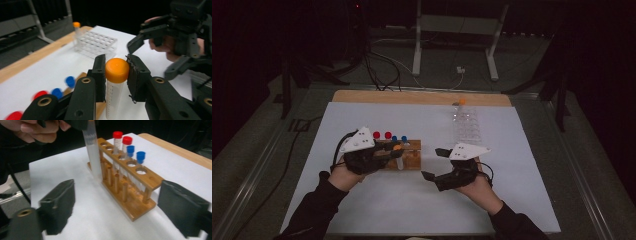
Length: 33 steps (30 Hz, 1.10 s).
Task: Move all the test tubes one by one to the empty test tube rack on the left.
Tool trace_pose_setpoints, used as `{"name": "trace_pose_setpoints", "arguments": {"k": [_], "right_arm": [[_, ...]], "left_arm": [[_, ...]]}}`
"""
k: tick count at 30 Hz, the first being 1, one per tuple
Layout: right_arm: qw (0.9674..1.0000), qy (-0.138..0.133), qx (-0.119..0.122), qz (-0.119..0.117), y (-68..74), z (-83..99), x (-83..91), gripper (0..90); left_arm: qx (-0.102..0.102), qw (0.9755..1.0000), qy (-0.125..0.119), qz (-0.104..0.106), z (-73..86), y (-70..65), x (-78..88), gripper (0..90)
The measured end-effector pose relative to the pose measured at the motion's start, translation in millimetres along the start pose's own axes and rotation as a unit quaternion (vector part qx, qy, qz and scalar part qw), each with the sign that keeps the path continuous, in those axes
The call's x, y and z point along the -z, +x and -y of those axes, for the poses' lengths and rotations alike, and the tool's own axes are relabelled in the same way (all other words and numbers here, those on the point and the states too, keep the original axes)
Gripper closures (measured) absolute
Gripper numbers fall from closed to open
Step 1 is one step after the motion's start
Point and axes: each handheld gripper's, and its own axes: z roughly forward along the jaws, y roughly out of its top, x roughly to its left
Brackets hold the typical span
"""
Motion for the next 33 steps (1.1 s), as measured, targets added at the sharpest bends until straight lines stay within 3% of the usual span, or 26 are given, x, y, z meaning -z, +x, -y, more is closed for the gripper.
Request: {"name": "trace_pose_setpoints", "arguments": {"k": [2, 9, 20, 28, 33], "right_arm": [[0.9999, -0.001, -0.005, 0.015, -0.9, 0.1, 0.1, 3.1], [0.9999, -0.01, -0.003, 0.01, -5.5, 1.1, 4.9, 0.0], [0.9999, -0.013, -0.001, 0.007, -8.7, 1.1, 10.0, 0.0], [0.9999, -0.014, 0.003, 0.006, -8.6, 0.6, 11.1, 0.0], [0.9999, -0.015, 0.001, 0.006, -9.9, 0.7, 12.2, 0.0]], "left_arm": [[0.004, 0.9999, -0.003, -0.012, 0.1, 4.4, 4.3, 71.4], [0.005, 0.9986, -0.005, -0.053, -1.5, 18.4, 21.0, 71.5], [0.025, 0.9924, -0.019, -0.119, 2.8, 43.2, 46.4, 71.4], [0.024, 0.9868, -0.016, -0.159, 13.4, 54.7, 44.8, 71.4], [0.036, 0.9852, -0.017, -0.167, 23.3, 61.9, 39.1, 71.4]]}}
